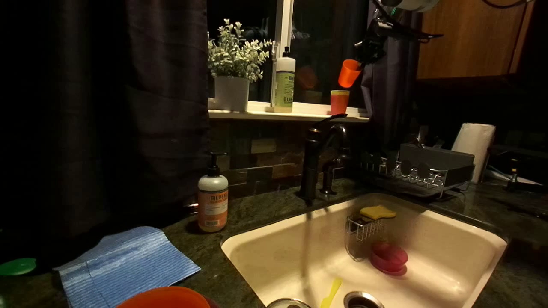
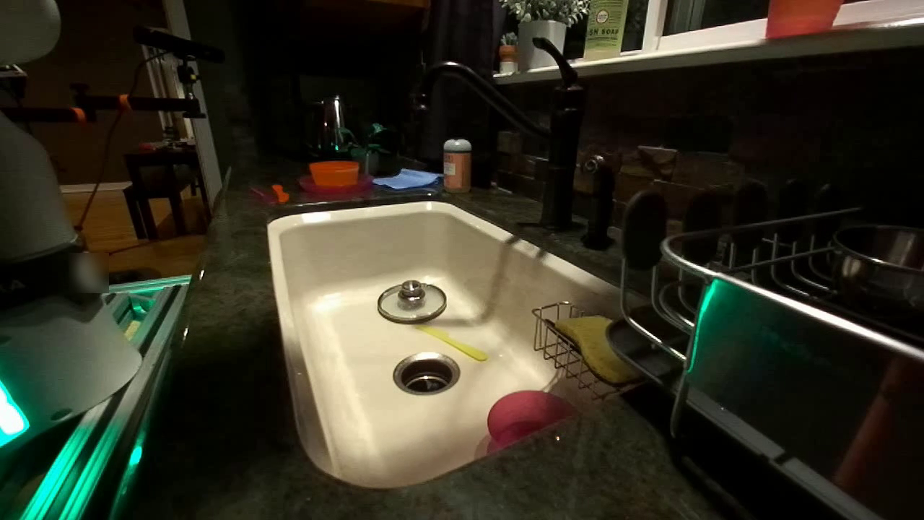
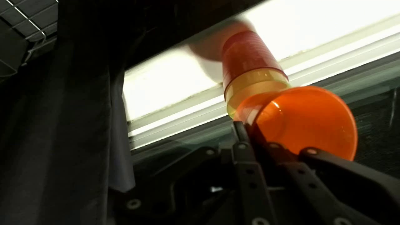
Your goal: Pick up the orange and yellow cup and stack them in the red cup on the shelf
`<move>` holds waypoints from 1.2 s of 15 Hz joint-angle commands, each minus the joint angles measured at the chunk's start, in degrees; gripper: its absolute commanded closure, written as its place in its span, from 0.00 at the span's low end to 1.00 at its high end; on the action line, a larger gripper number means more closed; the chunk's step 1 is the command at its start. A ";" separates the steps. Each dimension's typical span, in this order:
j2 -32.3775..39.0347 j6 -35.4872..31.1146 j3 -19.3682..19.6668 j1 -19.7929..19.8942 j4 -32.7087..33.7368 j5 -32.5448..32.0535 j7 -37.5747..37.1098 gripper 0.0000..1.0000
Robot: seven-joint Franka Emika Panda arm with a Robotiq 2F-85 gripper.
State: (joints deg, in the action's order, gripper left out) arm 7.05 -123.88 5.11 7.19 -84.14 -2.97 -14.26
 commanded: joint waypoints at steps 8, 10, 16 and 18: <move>8.34 10.56 0.64 0.40 12.17 4.14 -10.26 0.99; 9.52 11.60 0.51 0.60 13.54 4.70 -11.10 0.99; 12.75 16.45 0.39 1.10 18.20 6.89 -13.11 0.99; 13.83 17.70 0.48 1.28 19.87 7.50 -14.37 0.80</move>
State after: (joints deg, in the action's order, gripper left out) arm 18.33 -109.60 5.69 7.80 -68.72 2.28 -26.68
